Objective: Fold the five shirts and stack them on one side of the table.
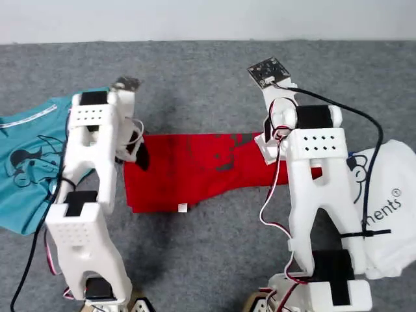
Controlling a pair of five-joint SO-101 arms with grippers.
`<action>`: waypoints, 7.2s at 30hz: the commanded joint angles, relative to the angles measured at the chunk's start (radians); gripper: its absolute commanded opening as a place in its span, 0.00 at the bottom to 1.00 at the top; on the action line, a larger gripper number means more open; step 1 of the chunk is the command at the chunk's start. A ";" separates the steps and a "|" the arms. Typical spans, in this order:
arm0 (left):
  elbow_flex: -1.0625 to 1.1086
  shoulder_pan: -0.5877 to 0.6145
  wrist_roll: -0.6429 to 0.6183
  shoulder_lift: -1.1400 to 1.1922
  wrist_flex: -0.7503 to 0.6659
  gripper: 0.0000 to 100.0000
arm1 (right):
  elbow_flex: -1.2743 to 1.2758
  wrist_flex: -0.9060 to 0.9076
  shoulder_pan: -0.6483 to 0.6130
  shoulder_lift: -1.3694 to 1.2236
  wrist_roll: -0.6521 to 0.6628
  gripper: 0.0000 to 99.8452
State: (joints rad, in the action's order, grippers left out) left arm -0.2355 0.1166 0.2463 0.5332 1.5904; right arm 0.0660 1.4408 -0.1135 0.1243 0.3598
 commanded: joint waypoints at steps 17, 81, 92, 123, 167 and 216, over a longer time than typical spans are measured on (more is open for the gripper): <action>-0.206 -0.064 -0.060 0.318 0.028 0.18 | 0.091 -0.013 0.005 0.056 0.009 0.19; -1.442 -0.904 -0.348 0.694 -0.123 0.02 | 0.170 -0.050 0.607 0.479 0.015 0.19; -1.442 -0.918 -0.350 0.738 -0.189 0.13 | 0.175 -0.045 0.602 0.479 0.015 0.19; -1.420 -0.568 -0.203 0.781 -0.175 0.12 | 0.485 -0.544 0.007 0.217 0.008 0.19; -1.443 -0.572 -0.201 0.936 -0.190 0.05 | 0.301 -0.657 0.358 -0.114 -0.092 0.19; -1.443 -0.493 -0.201 0.341 -0.166 0.01 | -0.494 -0.028 0.174 -0.677 -0.060 0.01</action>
State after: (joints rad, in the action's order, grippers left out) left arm -1.6134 -0.3959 0.0315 1.0472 1.3909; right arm -0.4112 1.4039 0.0752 -0.6368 0.3153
